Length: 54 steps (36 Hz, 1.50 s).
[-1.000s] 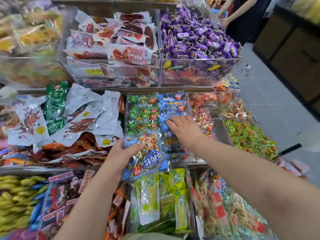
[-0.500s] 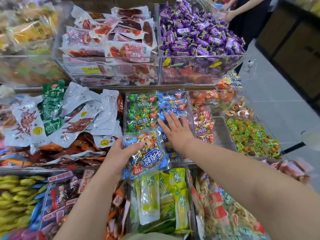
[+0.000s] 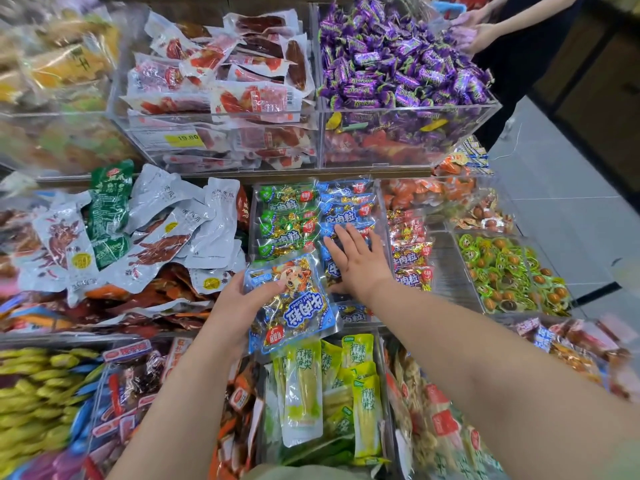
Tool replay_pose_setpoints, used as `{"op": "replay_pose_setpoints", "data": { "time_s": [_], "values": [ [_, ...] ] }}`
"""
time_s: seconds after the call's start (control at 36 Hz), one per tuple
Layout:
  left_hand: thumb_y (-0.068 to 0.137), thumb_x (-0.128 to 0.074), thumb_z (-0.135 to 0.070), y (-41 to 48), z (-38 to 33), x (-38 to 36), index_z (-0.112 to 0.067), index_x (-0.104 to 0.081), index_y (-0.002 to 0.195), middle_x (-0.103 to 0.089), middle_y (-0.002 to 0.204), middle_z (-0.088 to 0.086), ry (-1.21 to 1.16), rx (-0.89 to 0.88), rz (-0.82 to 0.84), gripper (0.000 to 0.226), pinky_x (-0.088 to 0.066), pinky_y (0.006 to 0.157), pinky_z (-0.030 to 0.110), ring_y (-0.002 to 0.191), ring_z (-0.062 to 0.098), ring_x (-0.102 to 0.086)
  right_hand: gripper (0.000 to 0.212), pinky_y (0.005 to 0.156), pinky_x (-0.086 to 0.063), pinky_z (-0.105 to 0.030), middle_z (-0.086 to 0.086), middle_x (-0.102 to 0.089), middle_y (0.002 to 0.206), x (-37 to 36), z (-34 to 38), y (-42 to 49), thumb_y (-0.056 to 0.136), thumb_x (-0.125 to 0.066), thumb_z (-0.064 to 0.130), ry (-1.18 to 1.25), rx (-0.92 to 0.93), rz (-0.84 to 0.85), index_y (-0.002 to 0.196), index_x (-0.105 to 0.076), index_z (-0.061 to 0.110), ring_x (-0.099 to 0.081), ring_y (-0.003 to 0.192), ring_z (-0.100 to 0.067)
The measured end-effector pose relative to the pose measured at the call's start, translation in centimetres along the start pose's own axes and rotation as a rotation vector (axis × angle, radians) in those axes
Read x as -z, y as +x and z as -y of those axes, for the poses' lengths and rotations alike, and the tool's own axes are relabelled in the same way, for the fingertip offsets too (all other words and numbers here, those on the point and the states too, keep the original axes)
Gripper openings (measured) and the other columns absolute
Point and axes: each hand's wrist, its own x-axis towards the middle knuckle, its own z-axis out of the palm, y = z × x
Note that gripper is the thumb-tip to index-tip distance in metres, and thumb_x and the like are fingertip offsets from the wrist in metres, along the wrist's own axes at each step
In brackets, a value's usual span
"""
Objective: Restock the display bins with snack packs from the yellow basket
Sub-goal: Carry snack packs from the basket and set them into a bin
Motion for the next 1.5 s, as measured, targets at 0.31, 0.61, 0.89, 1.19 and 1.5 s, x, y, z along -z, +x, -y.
{"op": "replay_pose_setpoints", "data": {
  "time_s": [0.31, 0.61, 0.89, 1.19, 1.5],
  "values": [
    [0.043, -0.092, -0.047, -0.4, -0.4, -0.3, -0.019, -0.051, 0.13, -0.062, 0.128, 0.01, -0.011, 0.031, -0.024, 0.1, -0.044, 0.097, 0.061, 0.117, 0.035, -0.058, 0.085, 0.113, 0.013, -0.04, -0.003, 0.013, 0.158, 2.3, -1.4, -2.6, 0.089, -0.043, 0.059, 0.466, 0.062, -0.066, 0.151, 0.0, 0.02, 0.018, 0.144, -0.024],
    [0.061, -0.086, -0.038, -0.6, -0.6, -2.9, -0.012, -0.039, 0.137, -0.051, 0.138, 0.006, -0.347, -0.142, -0.268, 0.092, -0.039, 0.107, 0.052, 0.122, 0.022, -0.055, 0.02, 0.072, -0.055, -0.029, -0.011, -0.063, 0.096, 7.3, 2.1, -8.5, 0.087, -0.064, 0.03, 2.138, -0.539, 0.203, 0.096, -0.055, 0.015, -0.064, 0.084, -0.021],
    [0.063, -0.089, -0.032, 0.0, 0.3, -4.8, -0.016, -0.055, 0.114, -0.064, 0.122, 0.014, -0.184, -0.09, -0.141, 0.063, -0.049, 0.096, 0.055, 0.111, 0.035, -0.062, 0.045, 0.047, -0.051, -0.024, -0.001, -0.069, 0.077, 6.9, 4.0, -9.1, 0.083, -0.069, 0.007, 2.389, -0.57, 0.065, 0.12, -0.044, 0.01, -0.066, 0.054, -0.012],
    [0.078, -0.079, -0.032, 1.0, -0.2, -3.0, -0.02, -0.054, 0.094, -0.064, 0.114, 0.012, -0.155, -0.053, -0.247, 0.033, -0.049, 0.096, 0.047, 0.099, 0.022, -0.063, 0.03, 0.054, -0.045, -0.027, -0.005, -0.061, 0.088, 9.7, -4.6, -7.8, 0.087, -0.065, 0.015, 2.263, -0.658, -0.313, 0.114, -0.053, 0.017, -0.055, 0.059, -0.013],
    [0.081, -0.077, -0.021, 1.3, 0.0, -2.1, -0.02, -0.05, 0.085, -0.066, 0.095, 0.008, -0.193, -0.062, -0.257, 0.027, -0.05, 0.09, 0.048, 0.096, 0.029, -0.063, 0.032, 0.079, -0.045, -0.028, -0.003, -0.067, 0.108, 11.3, -4.8, -5.7, 0.087, -0.064, 0.028, 0.498, -0.093, 0.059, 0.117, -0.065, 0.015, -0.06, 0.101, -0.022]
  ]
}}
